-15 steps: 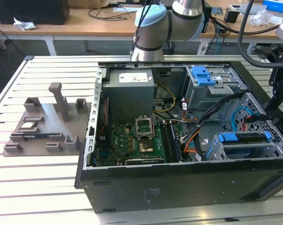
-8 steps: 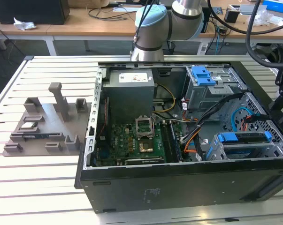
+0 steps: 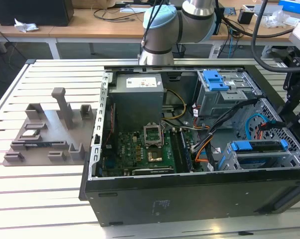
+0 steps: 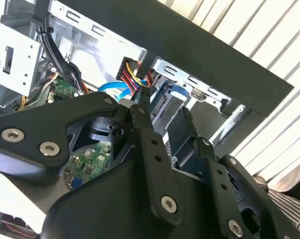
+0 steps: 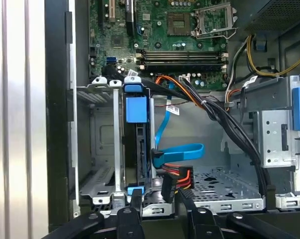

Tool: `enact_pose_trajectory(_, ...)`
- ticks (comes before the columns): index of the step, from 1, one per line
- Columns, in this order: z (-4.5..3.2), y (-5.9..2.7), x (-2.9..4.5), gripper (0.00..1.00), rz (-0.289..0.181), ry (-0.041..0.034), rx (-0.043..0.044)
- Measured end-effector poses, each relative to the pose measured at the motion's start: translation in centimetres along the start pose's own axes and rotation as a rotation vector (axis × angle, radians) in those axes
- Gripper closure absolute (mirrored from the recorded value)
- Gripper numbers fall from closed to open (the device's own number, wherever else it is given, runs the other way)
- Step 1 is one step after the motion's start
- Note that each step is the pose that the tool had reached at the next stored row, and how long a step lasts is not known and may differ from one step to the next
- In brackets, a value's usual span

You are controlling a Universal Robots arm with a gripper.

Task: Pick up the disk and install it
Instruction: 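Insert the first disk wire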

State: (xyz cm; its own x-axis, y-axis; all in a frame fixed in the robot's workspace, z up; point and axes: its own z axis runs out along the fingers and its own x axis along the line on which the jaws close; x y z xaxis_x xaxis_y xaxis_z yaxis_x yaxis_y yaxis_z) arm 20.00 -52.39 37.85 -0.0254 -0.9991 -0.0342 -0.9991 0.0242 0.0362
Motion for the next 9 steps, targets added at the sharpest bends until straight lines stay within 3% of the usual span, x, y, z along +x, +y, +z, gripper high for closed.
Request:
enact_pose_trajectory(5,1.42,0.4,-0.73,0.58,0.0,0.0055,0.0002)
enact_pose_trajectory(9,1.61,0.57,-0.79,0.58,0.0,0.0093,0.0002)
